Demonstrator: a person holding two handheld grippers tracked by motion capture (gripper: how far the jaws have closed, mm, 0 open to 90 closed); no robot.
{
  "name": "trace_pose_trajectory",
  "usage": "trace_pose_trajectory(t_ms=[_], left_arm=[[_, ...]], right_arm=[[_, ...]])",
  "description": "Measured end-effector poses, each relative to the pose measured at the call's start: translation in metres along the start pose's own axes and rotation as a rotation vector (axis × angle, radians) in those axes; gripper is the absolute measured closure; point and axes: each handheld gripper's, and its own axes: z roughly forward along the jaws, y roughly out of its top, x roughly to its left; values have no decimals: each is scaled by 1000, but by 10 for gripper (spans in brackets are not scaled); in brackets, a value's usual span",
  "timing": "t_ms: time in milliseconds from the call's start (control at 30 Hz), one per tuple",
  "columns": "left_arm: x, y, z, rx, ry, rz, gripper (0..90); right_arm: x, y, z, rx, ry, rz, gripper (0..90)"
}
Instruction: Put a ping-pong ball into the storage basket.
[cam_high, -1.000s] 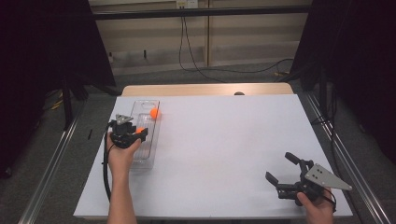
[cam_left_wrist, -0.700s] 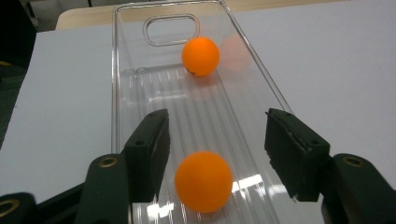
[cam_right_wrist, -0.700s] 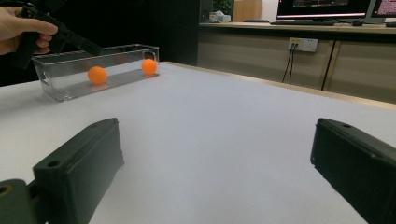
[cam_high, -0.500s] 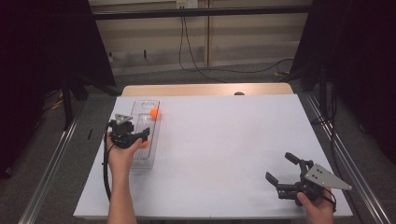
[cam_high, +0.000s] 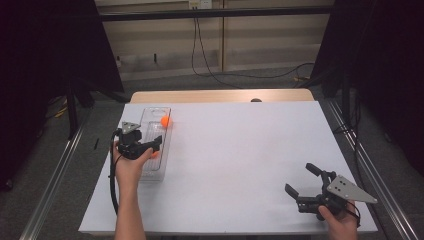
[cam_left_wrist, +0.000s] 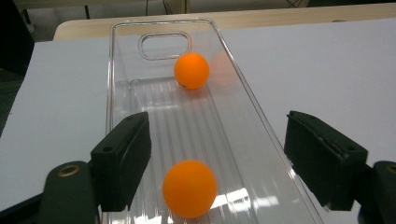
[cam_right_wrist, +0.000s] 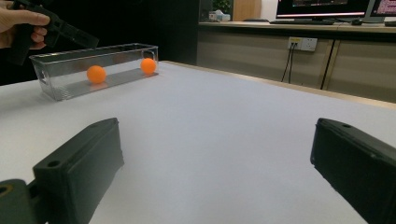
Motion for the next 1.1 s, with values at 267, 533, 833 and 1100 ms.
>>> trace_pose_trajectory(t_ms=[267,533,833,1100], left_arm=[[-10,-1,1,21,-14,36,162],[-15,-1,-8,-4,-38,44,142],[-16,-5,-21,-55,-78,36,102],[-17,-11,-28,-78,-125,35,72]], right_arm=[[1,0,1,0,4,-1,19],[0,0,-1,-3,-3,1,19],[0,1,-3,-9,-5,4,19],[0,1,-2,-10,-7,7,19]])
